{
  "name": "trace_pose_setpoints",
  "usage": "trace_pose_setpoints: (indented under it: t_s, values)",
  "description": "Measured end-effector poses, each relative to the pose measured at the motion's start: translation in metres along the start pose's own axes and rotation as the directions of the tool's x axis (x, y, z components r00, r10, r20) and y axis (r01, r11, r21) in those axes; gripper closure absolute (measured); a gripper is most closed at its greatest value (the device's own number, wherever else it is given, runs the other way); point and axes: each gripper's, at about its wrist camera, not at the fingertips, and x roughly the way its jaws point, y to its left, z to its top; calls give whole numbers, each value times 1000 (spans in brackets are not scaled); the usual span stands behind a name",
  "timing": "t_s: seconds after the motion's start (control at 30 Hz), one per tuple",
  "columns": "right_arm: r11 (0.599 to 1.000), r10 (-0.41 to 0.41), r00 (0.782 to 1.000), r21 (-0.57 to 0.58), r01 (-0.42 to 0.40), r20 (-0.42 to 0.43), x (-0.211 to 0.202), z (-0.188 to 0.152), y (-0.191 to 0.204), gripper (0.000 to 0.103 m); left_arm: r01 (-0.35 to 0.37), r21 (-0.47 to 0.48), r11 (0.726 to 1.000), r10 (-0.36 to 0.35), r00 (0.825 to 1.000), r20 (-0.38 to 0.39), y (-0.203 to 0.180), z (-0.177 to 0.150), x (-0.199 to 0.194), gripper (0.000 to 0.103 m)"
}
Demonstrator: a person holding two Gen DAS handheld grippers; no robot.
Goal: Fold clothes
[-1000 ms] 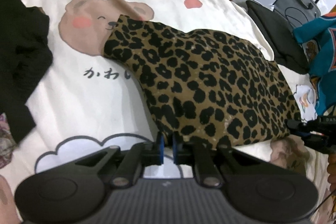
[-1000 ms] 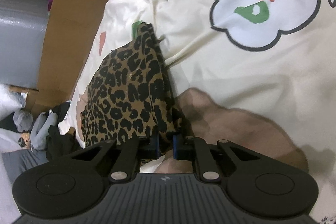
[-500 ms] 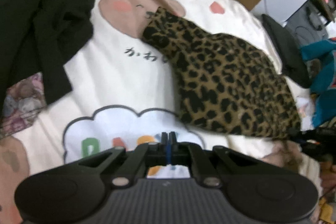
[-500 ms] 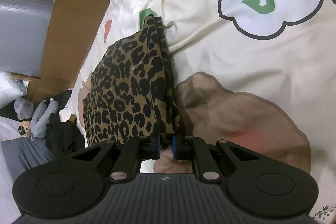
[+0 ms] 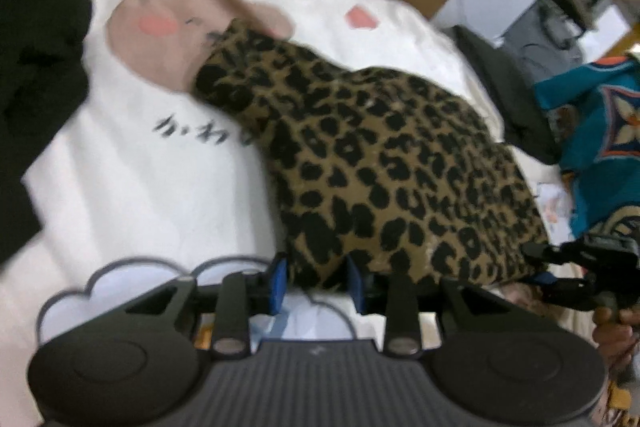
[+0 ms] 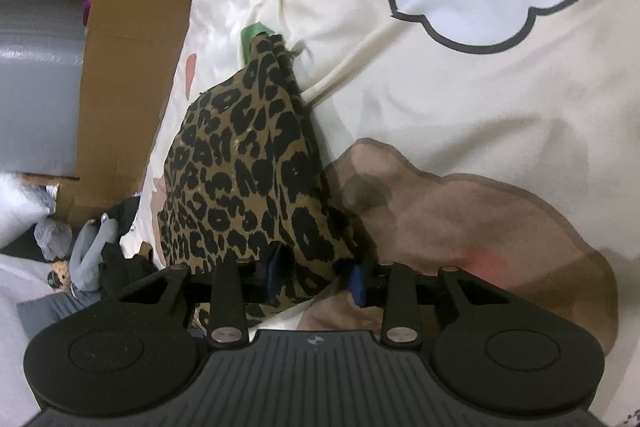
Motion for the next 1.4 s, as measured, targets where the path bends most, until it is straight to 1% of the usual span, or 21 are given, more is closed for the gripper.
trace_pose_setpoints:
  t_s: [0.1, 0.17, 0.23, 0.27, 0.3, 0.33, 0.37, 0.43, 0.53, 0.63, 0.77, 0.83, 0.97, 1.13, 1.3, 1.4]
  values:
    - [1000, 3, 1000, 5, -3, 0, 1, 0, -1, 65, 24, -11, 1000, -24, 1000, -7, 7, -5, 7, 70]
    - [1000, 2, 1000, 3, -2, -2, 1, -1, -1, 65, 30, -2, 1000, -30, 1000, -6, 6, -5, 7, 70]
    - [1000, 1, 1000, 2, -1, -4, 2, -1, -1, 68, 36, 7, 999, -36, 999, -4, 6, -5, 7, 76]
    - [1000, 1, 1000, 1, -1, -5, 2, -1, -1, 77, 27, 10, 1000, -26, 1000, -14, 5, -5, 8, 90]
    - [1000, 1, 1000, 0, -1, -6, 2, -1, -1, 82, 17, 13, 1000, -17, 1000, -24, 4, -5, 9, 92]
    - [1000, 0, 1000, 0, 0, -7, 3, -1, -1, 84, 8, 16, 1000, -8, 999, -33, 4, -4, 10, 93]
    - [1000, 0, 1000, -1, 0, -8, 3, -1, -1, 89, -2, -17, 1000, 1, 999, -48, 4, -2, 9, 95]
    - [1000, -4, 1000, -15, 4, -11, 2, -1, 2, 91, -43, 7, 999, 43, 997, -56, -6, 2, 2, 96]
    - [999, -13, 1000, -35, 12, -15, -1, 0, 7, 93, -77, 50, 996, 80, 995, -65, -19, 3, -8, 97]
    - [999, -1, 999, -53, 0, -34, -5, -1, 11, 94, -86, 40, 996, 88, 993, -76, -17, 2, -15, 97]
    - [998, 7, 997, -68, -12, -83, -8, -9, 13, 94, -104, 41, 994, 108, 990, -93, -13, -3, -23, 97]
    - [997, 0, 993, -80, -10, -115, -7, -15, 14, 94, -110, 30, 993, 113, 987, -115, -14, -9, -30, 97]
    - [990, -20, 986, -140, -3, -165, -7, -24, 19, 94, -120, 16, 993, 121, 980, -160, -24, -26, -44, 97]
    - [977, -28, 988, -215, -5, -150, -13, -23, 33, 94, -115, -23, 993, 108, 974, -200, -34, -45, -52, 97]
    - [967, -34, 993, -253, 4, -113, -20, -8, 43, 95, -84, -68, 994, 68, 973, -219, -40, -40, -40, 96]
    - [958, -42, 997, -285, 20, -72, -25, 2, 53, 95, -50, -42, 998, 38, 970, -240, -51, -41, -36, 96]
